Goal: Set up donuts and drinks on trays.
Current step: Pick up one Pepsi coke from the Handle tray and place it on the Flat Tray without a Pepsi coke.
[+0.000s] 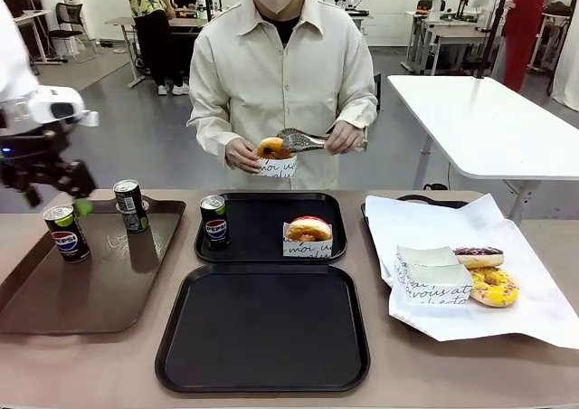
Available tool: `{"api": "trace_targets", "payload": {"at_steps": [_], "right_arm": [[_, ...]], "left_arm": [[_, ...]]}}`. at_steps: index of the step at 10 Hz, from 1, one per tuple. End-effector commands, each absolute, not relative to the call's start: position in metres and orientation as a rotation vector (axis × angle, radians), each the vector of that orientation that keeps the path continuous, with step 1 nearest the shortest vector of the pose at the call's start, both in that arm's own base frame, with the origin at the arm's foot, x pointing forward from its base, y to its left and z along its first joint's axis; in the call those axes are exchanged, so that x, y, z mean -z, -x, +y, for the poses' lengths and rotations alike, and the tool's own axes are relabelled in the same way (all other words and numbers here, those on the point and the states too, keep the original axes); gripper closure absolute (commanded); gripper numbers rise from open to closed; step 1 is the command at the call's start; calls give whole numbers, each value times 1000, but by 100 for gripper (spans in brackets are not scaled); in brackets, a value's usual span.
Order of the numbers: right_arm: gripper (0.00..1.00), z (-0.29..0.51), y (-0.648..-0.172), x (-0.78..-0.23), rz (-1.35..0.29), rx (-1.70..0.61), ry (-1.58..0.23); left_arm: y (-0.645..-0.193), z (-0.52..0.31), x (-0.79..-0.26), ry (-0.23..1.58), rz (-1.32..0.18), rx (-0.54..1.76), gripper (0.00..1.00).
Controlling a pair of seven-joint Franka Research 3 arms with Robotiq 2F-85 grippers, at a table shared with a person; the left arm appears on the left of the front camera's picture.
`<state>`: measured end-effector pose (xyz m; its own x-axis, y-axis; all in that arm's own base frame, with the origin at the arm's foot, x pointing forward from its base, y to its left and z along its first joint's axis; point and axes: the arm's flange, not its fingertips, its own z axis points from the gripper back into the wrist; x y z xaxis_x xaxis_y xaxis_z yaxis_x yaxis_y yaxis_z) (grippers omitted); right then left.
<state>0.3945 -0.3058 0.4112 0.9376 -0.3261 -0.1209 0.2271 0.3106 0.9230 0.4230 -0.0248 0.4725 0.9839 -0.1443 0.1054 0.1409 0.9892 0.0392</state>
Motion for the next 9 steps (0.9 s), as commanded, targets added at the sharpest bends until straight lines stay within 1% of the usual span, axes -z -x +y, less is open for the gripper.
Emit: {"api": "trace_targets", "payload": {"at_steps": [1, 2, 3, 5, 9], "right_arm": [[0, -305, -396, -412, -110, 360, -1218], [0, -305, -396, -412, -110, 360, -1218], [0, -305, -396, -412, -110, 360, -1218], [0, -305, -396, -412, -110, 360, -1218], [0, -305, -396, -412, -110, 360, -1218]], "left_arm": [[-458, -1, -479, -94, -30, 62, 0], [-461, 11, -472, -72, -35, 25, 0], [-446, 18, -453, -13, -72, -1, 0], [-456, 17, -452, 36, -142, 7, 0], [-467, 12, -435, 31, -214, -64, 0]]}}
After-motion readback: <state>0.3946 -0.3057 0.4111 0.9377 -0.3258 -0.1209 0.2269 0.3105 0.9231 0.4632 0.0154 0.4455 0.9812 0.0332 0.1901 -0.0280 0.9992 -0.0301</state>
